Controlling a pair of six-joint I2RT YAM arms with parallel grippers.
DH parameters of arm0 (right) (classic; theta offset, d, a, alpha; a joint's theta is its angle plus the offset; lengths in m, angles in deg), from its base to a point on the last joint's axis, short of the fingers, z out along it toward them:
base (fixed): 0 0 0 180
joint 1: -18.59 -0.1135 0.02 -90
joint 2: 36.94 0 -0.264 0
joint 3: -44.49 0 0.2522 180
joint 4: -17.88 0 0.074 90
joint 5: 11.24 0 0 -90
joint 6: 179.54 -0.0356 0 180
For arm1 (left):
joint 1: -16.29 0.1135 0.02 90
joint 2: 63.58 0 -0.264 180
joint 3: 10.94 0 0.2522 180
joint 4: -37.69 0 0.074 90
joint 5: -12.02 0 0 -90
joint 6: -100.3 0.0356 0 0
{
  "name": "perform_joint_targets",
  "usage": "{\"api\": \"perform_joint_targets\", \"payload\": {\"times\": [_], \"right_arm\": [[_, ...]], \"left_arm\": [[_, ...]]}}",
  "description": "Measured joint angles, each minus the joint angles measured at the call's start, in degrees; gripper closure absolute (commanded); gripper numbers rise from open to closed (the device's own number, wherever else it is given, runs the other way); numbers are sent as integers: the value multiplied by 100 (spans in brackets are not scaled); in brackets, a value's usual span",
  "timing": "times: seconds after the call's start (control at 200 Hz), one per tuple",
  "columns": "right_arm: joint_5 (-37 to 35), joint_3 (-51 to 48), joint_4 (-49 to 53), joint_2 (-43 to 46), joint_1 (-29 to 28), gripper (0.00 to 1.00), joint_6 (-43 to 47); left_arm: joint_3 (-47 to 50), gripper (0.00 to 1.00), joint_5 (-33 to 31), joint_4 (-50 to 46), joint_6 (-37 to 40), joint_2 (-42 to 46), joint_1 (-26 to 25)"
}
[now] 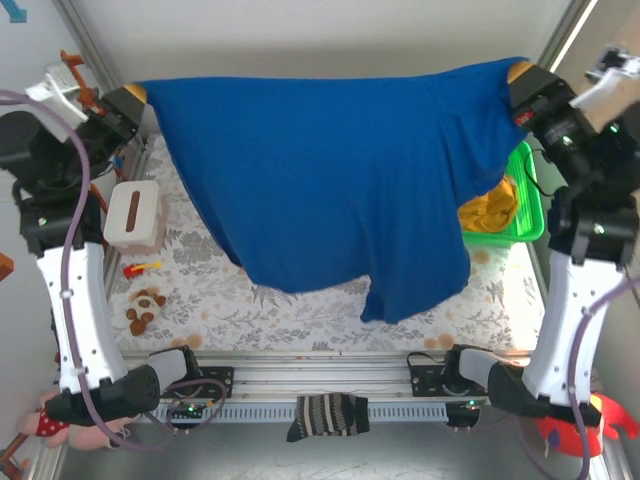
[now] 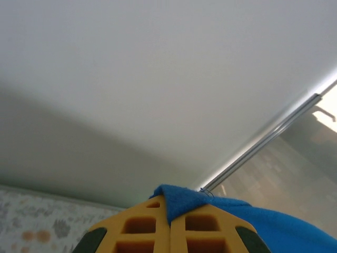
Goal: Fold the inside-out t-shirt
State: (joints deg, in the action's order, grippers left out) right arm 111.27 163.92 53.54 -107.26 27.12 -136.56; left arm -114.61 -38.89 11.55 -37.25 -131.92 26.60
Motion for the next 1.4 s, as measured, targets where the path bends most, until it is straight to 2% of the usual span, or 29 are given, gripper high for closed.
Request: {"api": "perform_joint_targets", "payload": {"times": [0.185,0.295,0.376,0.401,0.456,0.501,0.531,0.581,0.606,0.696,0.771,0.906,1.006,1.092,1.227,1.402], "right_arm": [[101,-719,-149,-1692,-214,100,103],[-66,-619,-26,-2833,-457,100,313],[-177,-160,173,-3661,-625,100,466],[-210,57,219,-3928,-673,94,511],[-273,549,310,-4461,-763,73,597],[-350,837,339,-4752,-813,66,640],[-396,990,361,-4894,-841,65,691],[-461,1119,433,-4964,-879,63,772],[-496,1141,470,-4953,-898,63,791],[-605,1143,581,-4712,-962,63,905],[-723,721,566,-4162,-1067,63,1010],[-977,-1113,382,-2450,-1462,63,1137],[-1276,-2686,264,-1239,-1969,63,1204],[-1545,-3958,188,-553,-2441,63,1198],[-2055,-5386,295,-271,-2983,63,1104],[-2566,-5963,313,-452,-3534,62,861]], "left_arm": [[1126,100,-70,-122,308,-1220,-212],[1163,100,-269,-234,667,-2124,-448],[962,100,-382,-286,868,-2811,-605],[852,100,-407,-280,914,-3029,-643],[540,100,-470,-289,986,-3526,-710],[278,100,-525,-284,1016,-3880,-739],[96,95,-562,-280,1032,-4100,-750],[-136,67,-614,-289,1058,-4356,-752],[-227,62,-649,-291,1086,-4439,-750],[-387,58,-710,-308,1088,-4507,-745],[-310,53,-739,-310,1095,-4352,-730],[636,50,-800,-330,1058,-3526,-721],[1810,50,-780,-332,872,-2612,-761],[2865,49,-833,-385,686,-1832,-920],[4107,49,-1143,-623,369,-925,-1495],[4570,50,-1738,-916,50,-807,-1864]]}}
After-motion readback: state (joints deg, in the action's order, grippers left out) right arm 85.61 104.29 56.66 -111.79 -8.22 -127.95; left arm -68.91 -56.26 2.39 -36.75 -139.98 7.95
